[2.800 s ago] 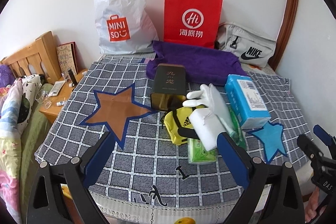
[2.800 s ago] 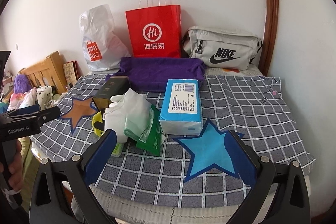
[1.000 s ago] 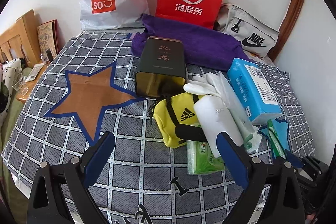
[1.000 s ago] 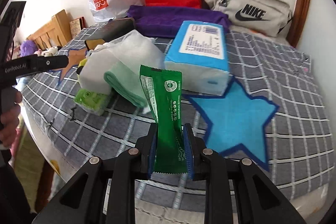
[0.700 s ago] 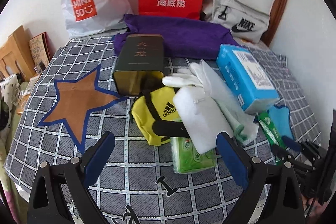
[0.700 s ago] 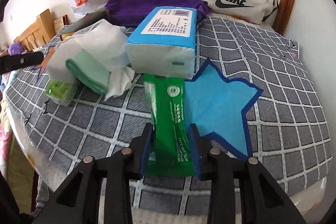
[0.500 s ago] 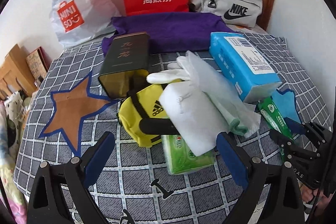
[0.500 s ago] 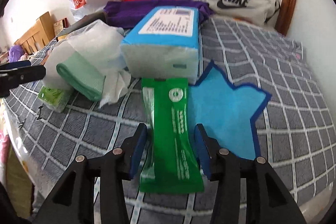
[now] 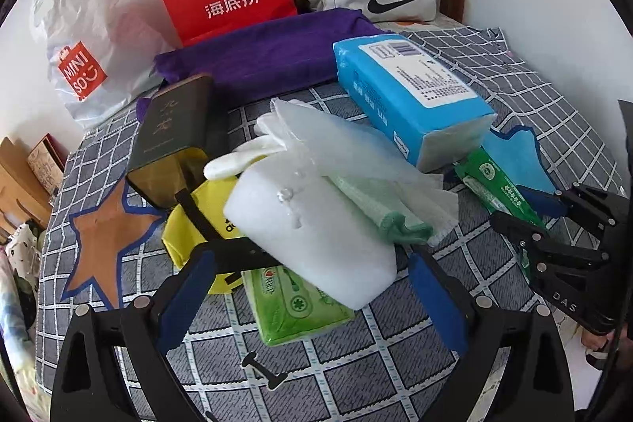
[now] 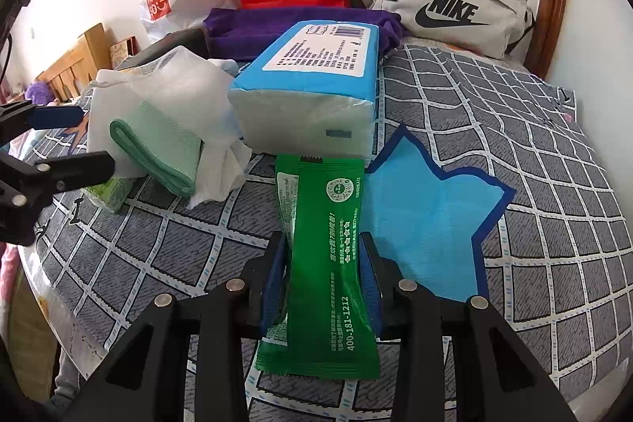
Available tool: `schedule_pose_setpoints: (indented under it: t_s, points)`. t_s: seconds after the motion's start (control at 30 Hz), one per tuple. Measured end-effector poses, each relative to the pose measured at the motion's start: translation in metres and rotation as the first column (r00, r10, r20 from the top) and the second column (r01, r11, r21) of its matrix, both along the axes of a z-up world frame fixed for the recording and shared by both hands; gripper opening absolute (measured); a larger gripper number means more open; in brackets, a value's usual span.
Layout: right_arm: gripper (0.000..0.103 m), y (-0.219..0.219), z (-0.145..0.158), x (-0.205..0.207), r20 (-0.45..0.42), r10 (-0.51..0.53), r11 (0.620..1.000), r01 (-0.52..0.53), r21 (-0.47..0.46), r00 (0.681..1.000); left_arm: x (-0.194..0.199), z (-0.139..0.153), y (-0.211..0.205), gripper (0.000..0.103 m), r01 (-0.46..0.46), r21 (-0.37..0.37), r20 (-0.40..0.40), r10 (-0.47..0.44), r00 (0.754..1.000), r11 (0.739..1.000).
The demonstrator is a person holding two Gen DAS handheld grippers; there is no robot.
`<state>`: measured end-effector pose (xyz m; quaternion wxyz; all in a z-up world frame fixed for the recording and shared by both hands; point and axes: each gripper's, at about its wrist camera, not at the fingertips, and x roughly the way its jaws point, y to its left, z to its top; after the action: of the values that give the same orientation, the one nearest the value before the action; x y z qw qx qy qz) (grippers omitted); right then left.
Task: Organize soft objects
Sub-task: 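Lift the green sachet with the right gripper while the left gripper grasps the white sponge, then carry sponge and sachet onto the purple towel and open both grippers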
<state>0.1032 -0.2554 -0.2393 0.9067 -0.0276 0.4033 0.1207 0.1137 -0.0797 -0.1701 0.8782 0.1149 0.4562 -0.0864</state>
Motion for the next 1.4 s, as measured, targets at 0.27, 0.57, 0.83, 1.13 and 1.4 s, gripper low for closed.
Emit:
schedule_pose_setpoints:
  t_s: [0.27, 0.57, 0.83, 1.13, 1.4]
  points:
    - [0.033, -0.003, 0.002, -0.002, -0.017, 0.001, 1.000, -0.001, -0.010, 1.000, 0.002, 0.005, 0.012, 0.055, 0.010, -0.102, -0.031, -0.014, 0.999, 0.995]
    - [0.031, -0.001, 0.007, -0.002, -0.036, -0.006, 0.999, 0.005, -0.032, 0.999, -0.009, 0.031, 0.041, 0.052, -0.007, -0.161, 0.029, 0.012, 1.000, 0.987]
    - [0.029, -0.003, 0.031, -0.007, -0.018, 0.000, 1.000, 0.000, 0.014, 1.000, -0.008, 0.048, 0.071, 0.052, -0.080, -0.227, 0.061, 0.096, 0.994, 0.971]
    - [0.029, -0.003, 0.081, 0.006, 0.062, 0.015, 0.998, -0.019, 0.056, 0.998, 0.017, 0.066, 0.095, 0.052, -0.150, -0.281, 0.058, 0.173, 0.983, 0.948]
    - [0.029, -0.004, 0.114, 0.058, 0.096, -0.012, 0.999, 0.007, 0.054, 0.995, 0.059, 0.091, 0.108, 0.052, -0.186, -0.306, 0.071, 0.217, 0.974, 0.934]
